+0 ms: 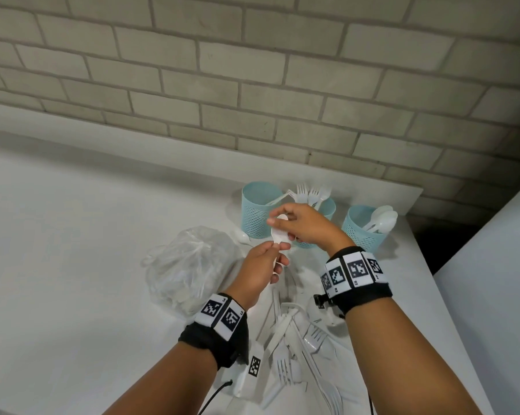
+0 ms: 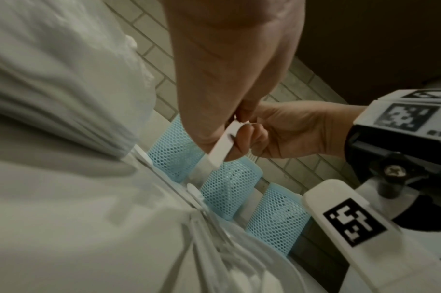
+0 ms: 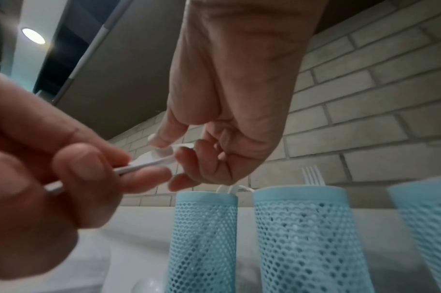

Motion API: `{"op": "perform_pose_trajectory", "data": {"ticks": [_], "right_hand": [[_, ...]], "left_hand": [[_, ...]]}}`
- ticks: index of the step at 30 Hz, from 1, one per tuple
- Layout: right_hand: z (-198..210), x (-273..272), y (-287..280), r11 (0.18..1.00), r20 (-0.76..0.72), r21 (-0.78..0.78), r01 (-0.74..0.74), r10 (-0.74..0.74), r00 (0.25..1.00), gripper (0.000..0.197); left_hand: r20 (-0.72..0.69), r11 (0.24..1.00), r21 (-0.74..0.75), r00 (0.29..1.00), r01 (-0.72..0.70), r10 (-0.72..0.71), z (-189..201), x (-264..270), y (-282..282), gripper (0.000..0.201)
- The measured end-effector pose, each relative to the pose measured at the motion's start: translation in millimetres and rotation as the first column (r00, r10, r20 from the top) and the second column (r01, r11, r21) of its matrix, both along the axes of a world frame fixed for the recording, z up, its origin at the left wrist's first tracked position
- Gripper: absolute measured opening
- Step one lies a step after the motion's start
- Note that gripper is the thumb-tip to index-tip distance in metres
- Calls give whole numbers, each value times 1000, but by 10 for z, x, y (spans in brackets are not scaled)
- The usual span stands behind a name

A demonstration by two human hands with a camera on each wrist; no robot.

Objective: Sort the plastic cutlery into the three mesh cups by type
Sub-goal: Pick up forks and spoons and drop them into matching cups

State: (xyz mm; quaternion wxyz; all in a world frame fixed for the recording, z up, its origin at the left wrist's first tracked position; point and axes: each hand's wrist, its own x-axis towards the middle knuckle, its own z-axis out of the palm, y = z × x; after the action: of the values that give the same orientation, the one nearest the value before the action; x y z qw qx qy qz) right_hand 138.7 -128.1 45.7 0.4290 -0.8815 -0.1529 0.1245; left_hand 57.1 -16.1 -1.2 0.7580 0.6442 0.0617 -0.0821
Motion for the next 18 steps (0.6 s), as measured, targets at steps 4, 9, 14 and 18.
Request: {"op": "perform_pose_trajectory", "data": {"ticks": [4,9,14,18], "right_hand": [[-1,-60,-177,979,25,101,180,-183,983,8],[228,50,-688,691,253,432,580,-710,657,13],[504,-15,-1122,495,415,569,656,-862,290,27],[383,33,-1285,493,539,518,699,-823,181,29]], "left_hand": [[26,996,36,997,78,-79,-56,-19,-72,26],[20,981,168,994,102,-106,-124,60,-90,25],[35,920,393,999,0,-15,-213,229,-61,23],[29,811,581,998,-69,64,-304,407,4,15]]}}
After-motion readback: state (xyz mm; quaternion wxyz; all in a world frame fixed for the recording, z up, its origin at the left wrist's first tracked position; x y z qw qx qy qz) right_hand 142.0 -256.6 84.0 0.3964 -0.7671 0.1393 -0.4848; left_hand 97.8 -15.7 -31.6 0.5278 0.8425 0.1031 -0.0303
